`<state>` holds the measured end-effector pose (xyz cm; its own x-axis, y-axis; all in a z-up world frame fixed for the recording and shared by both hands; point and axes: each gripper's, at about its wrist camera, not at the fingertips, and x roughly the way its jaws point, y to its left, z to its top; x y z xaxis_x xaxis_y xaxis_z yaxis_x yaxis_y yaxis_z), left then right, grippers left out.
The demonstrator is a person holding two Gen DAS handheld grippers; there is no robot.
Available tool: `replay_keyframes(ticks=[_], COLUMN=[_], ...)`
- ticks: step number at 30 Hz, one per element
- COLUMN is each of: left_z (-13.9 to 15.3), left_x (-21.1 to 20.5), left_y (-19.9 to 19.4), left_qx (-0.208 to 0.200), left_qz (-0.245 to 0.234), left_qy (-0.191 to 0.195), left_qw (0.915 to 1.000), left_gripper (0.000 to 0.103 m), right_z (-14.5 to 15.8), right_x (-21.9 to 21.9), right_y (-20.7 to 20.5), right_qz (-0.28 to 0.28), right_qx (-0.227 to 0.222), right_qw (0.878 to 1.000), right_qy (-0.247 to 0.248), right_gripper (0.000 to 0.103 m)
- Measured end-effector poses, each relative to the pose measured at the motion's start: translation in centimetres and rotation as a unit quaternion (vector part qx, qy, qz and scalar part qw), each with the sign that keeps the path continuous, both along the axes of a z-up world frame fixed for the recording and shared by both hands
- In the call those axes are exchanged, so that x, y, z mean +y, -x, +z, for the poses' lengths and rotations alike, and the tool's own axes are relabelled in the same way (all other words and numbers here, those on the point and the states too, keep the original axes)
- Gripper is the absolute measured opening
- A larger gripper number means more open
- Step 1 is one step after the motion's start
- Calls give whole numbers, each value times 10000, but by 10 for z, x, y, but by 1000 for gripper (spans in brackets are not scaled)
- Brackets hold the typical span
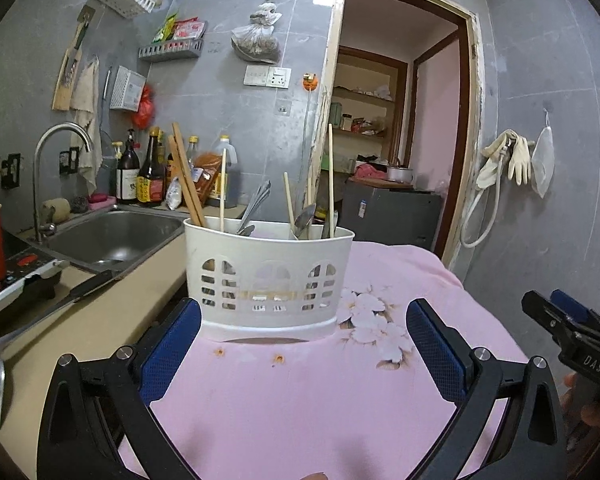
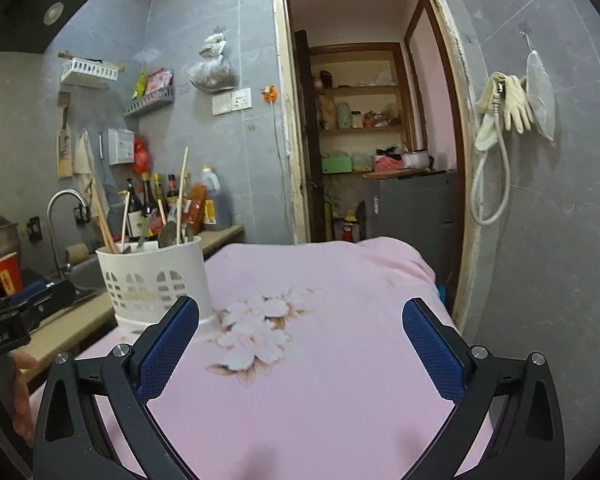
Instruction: Organize utensils
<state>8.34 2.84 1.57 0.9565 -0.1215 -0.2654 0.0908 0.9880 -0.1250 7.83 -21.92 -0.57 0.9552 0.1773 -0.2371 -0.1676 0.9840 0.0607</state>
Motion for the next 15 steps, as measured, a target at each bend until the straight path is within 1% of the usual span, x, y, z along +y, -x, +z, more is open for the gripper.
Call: replay_keyframes(ticks=[4,9,15], left_z=[-4,-12,-17], left_x=[-2,-3,-1], left_y=[11,24,31], left_qx=[-90,-189,-239], left_qz=[56,172,298], left_qy=[-111,-255,-259], left_qw=[9999,9993,9989], left_gripper=[101,101,101], right_z=[-2,-2,-7], right_x=[-1,-1,2], right_y=[12,27,40], right_qz=[-133,-190,-408], right_qx=[-53,-103,-189], right_qw=[9998,9997,9987], right_qy=[99,98,253], right_gripper=[103,103,103])
